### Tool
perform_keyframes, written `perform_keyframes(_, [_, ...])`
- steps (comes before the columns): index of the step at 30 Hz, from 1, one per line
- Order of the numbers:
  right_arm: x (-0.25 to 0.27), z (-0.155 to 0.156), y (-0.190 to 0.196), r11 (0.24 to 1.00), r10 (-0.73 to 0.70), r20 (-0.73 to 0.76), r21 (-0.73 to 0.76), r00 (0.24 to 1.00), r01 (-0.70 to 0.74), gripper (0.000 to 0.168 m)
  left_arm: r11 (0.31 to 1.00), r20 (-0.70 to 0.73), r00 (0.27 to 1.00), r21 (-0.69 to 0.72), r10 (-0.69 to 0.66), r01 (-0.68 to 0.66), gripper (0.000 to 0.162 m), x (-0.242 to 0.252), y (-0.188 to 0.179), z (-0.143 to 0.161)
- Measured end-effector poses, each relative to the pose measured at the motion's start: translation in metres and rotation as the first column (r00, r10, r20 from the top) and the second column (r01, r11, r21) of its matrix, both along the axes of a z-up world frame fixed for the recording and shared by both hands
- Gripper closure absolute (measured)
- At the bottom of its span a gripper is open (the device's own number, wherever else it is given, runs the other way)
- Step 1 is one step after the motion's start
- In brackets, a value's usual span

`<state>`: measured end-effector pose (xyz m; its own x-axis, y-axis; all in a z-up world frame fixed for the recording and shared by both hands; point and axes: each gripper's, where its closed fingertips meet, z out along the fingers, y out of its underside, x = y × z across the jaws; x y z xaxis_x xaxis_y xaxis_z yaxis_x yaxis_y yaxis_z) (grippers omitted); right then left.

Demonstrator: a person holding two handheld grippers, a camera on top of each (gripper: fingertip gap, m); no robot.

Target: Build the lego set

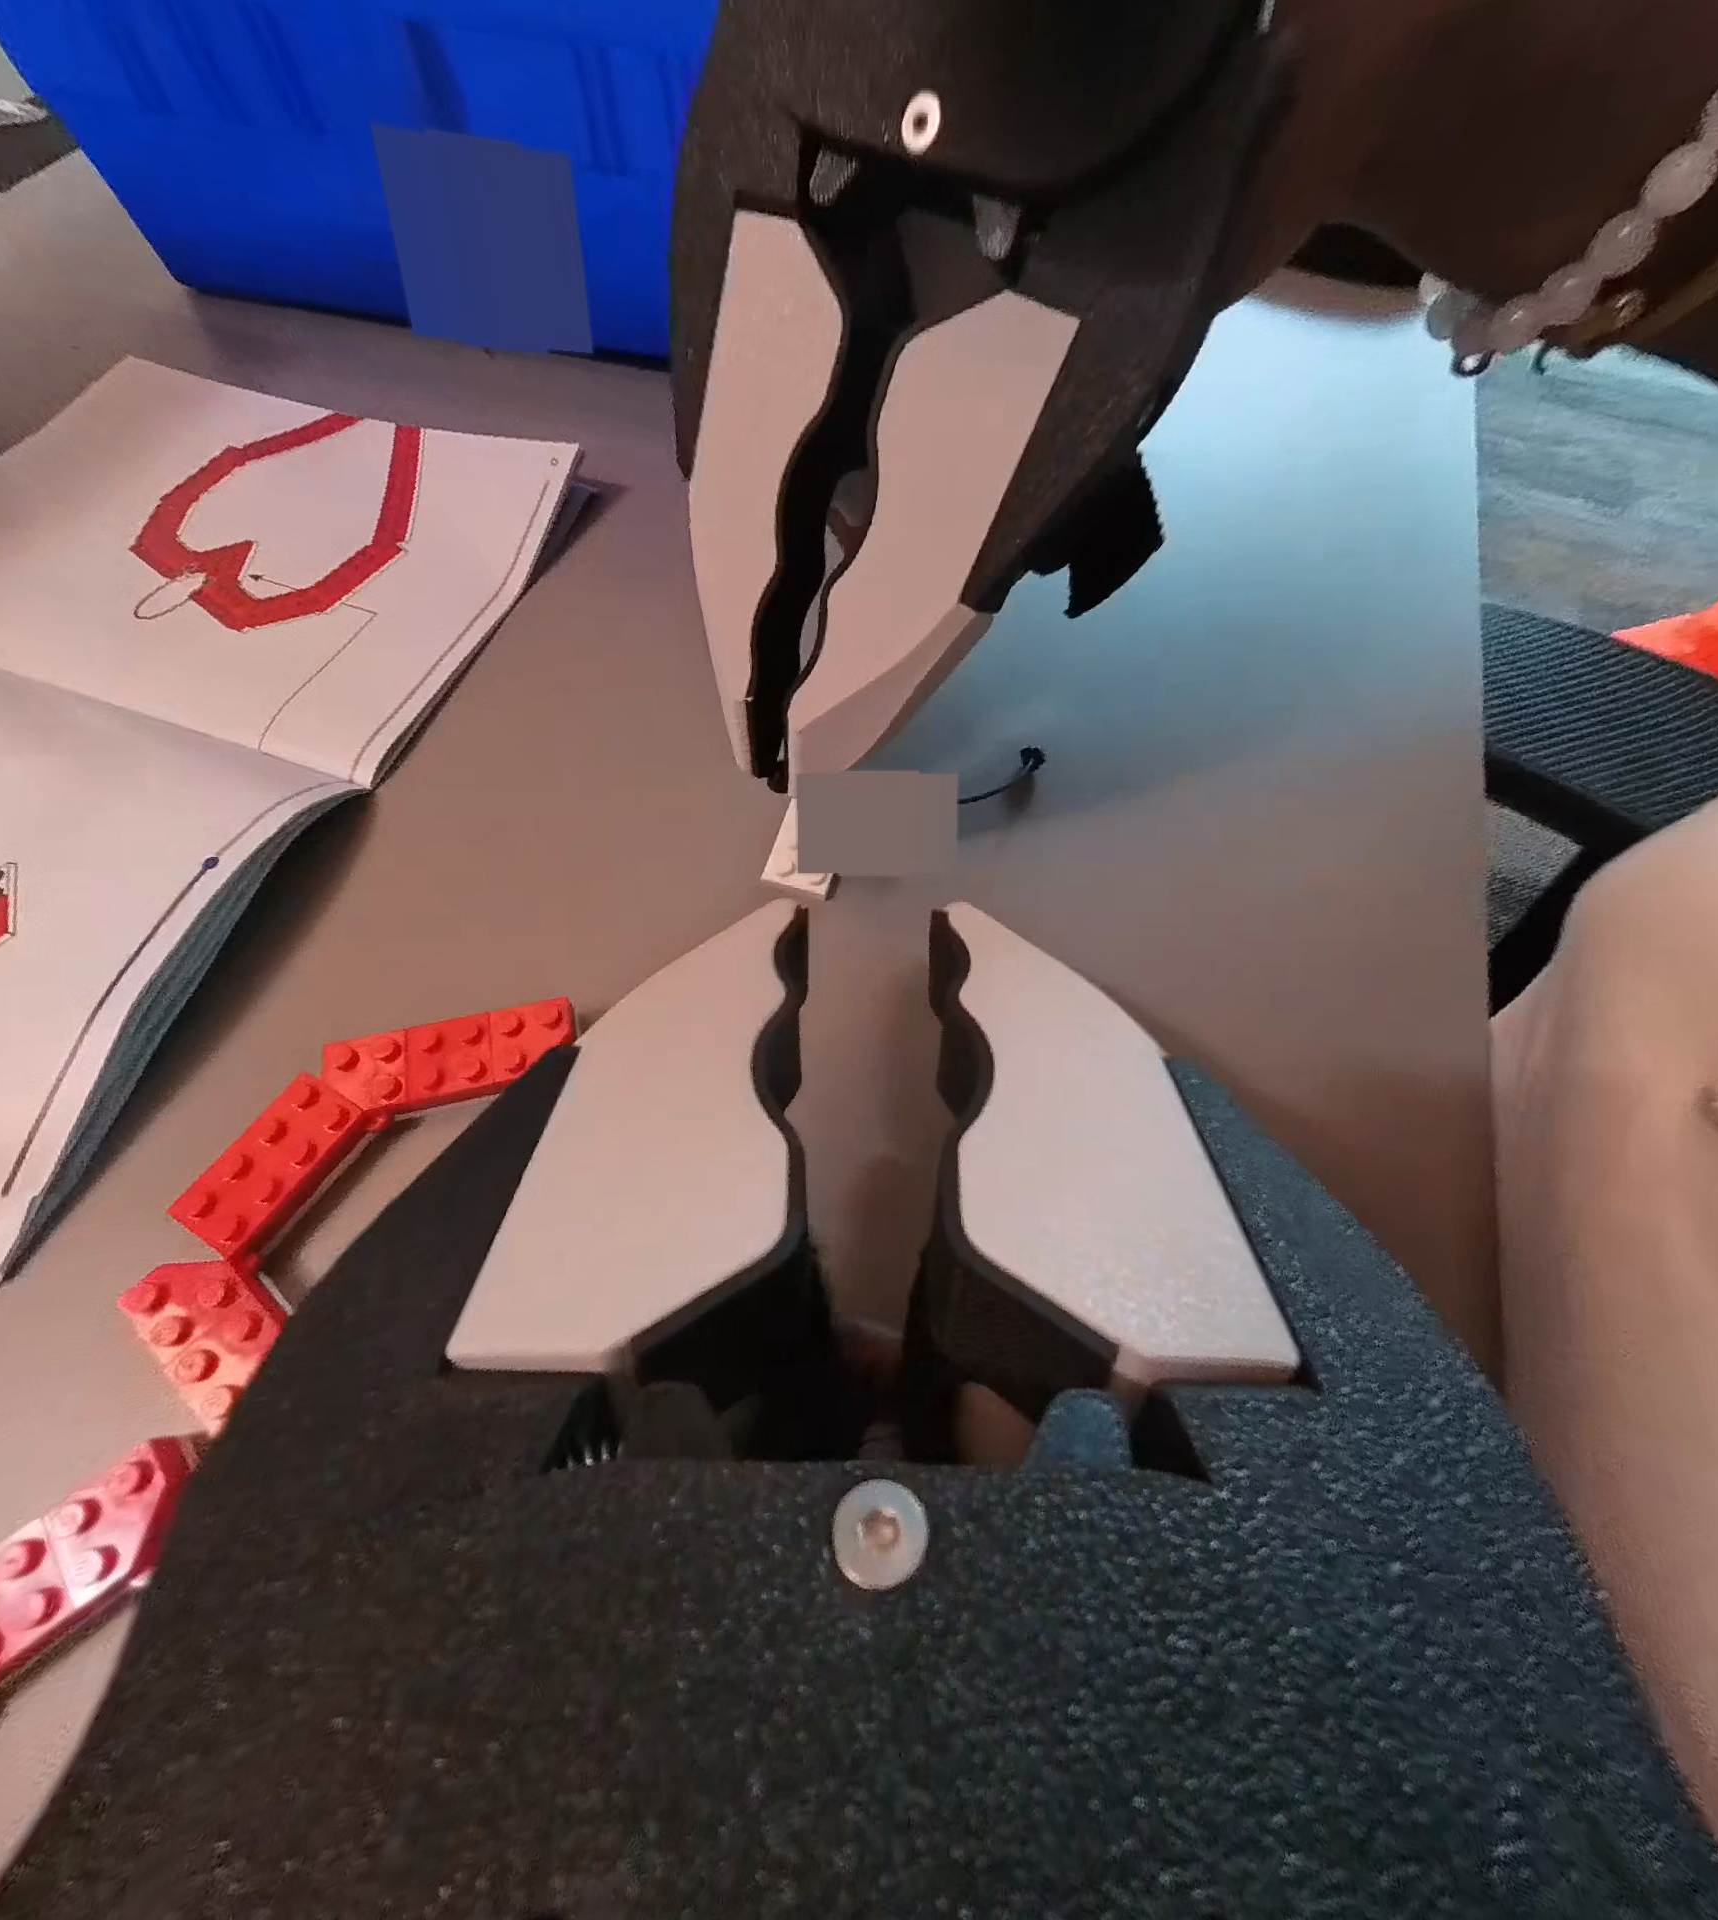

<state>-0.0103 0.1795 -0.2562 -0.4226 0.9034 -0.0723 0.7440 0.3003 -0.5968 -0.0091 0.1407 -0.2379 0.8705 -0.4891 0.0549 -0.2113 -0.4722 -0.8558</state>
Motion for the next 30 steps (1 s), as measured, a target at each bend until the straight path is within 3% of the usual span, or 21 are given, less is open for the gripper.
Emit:
perform_keyframes(10, [0.006, -0.007, -0.009, 1.0, 0.018, 0.024, -0.026, 1.0, -0.018, 0.162, 0.994, 0.039, 0.995, -0.054, 0.092, -0.09, 0.14, -0.021, -0.021, 0.013])
perform_keyframes(30, [0.001, -0.021, -0.014, 0.997, 0.067, 0.08, 0.029, 0.995, -0.069, 0.162, 0.995, 0.036, 0.997, -0.07, 0.074, -0.071, 0.14, -0.022, -0.023, 0.002])
